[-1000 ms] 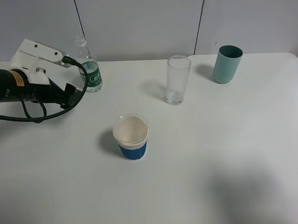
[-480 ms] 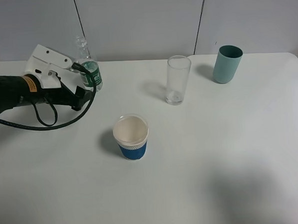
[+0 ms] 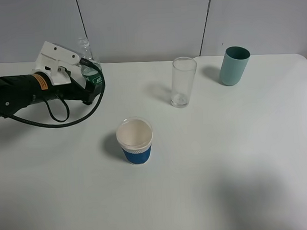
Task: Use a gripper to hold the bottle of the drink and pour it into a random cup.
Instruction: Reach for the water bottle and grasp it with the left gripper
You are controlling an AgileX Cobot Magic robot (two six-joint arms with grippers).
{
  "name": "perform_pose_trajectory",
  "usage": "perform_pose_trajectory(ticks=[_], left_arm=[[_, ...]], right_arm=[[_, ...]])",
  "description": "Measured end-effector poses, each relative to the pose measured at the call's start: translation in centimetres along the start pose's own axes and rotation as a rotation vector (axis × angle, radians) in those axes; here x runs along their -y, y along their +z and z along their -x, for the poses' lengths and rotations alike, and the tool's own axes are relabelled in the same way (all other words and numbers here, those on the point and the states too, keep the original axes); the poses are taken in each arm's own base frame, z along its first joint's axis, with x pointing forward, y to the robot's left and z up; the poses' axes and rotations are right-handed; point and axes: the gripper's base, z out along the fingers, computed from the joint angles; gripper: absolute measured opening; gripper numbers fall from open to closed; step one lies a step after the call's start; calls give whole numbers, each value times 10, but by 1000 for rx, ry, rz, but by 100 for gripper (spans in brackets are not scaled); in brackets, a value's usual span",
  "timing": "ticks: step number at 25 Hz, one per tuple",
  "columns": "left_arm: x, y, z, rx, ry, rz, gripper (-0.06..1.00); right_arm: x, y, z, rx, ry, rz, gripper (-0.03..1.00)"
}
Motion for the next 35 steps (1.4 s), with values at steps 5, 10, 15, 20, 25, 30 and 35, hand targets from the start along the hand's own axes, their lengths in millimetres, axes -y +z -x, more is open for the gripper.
perform_pose_trajectory(ticks=[5,10,15,20,25,30,35], left_arm=[[0,7,-2,37,-7,-8,100],[0,18,-9,34,-18,-11,100],[-2,30,-12,76,-40,-5,100],[-5,46,-16,95,-57,7,100],[-9,61,-15,115,-60,13,100],[-12,75,-14,154,-62,17,100],[-12,77,-16,173,-72,23,96]], right_arm=[[0,0,0,0,0,0,74],[0,0,0,0,0,0,74],[0,0,0,0,0,0,74],[0,0,0,0,0,0,74],[0,0,0,0,0,0,74],[0,0,0,0,0,0,74],[0,0,0,0,0,0,74]])
